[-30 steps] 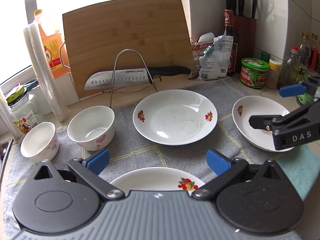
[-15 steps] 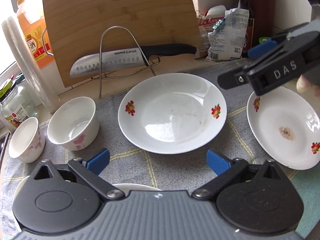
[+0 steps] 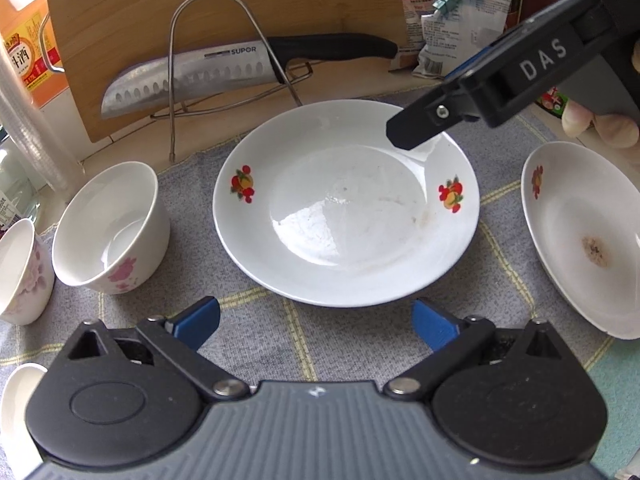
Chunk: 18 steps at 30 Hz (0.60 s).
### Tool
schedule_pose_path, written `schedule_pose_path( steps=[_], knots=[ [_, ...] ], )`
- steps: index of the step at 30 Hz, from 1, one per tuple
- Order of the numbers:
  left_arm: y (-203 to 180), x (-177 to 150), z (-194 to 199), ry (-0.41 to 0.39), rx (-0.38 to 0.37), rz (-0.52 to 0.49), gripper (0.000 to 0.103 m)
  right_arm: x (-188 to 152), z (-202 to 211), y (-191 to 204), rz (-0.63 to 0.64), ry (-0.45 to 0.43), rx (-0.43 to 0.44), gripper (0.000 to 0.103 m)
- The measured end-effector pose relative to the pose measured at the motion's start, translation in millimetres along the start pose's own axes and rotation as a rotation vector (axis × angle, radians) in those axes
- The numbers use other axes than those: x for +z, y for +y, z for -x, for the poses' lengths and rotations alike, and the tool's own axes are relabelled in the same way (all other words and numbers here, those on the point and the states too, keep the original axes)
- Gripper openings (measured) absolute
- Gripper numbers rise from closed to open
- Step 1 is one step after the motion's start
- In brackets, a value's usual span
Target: Organize plates and bowls
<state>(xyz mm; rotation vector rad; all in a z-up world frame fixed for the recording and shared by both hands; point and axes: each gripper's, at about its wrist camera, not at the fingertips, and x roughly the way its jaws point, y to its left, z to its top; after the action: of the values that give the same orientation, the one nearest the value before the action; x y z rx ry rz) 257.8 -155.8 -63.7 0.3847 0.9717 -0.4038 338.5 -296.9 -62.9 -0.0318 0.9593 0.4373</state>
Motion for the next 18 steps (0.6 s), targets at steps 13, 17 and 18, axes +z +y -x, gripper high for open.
schedule_pose_path(
  steps=[13,17,18],
  knots=[
    [4.7,5.1,-19.7,0.051,-0.045,-0.04,0.098,23.5,-43.6,-29.2,-0.048,0.096,0.119,0.103],
    [7.1,6.6,-20.7,0.054,-0.056,-0.044,0.098,29.7,-54.3,-31.1,-0.044,0.115,0.152,0.096],
    [7.3,6.8,-20.3,0.053,-0.053,-0.042,0.098,30.9,-57.3,-31.3,-0.044,0.121,0.158,0.094]
  ],
)
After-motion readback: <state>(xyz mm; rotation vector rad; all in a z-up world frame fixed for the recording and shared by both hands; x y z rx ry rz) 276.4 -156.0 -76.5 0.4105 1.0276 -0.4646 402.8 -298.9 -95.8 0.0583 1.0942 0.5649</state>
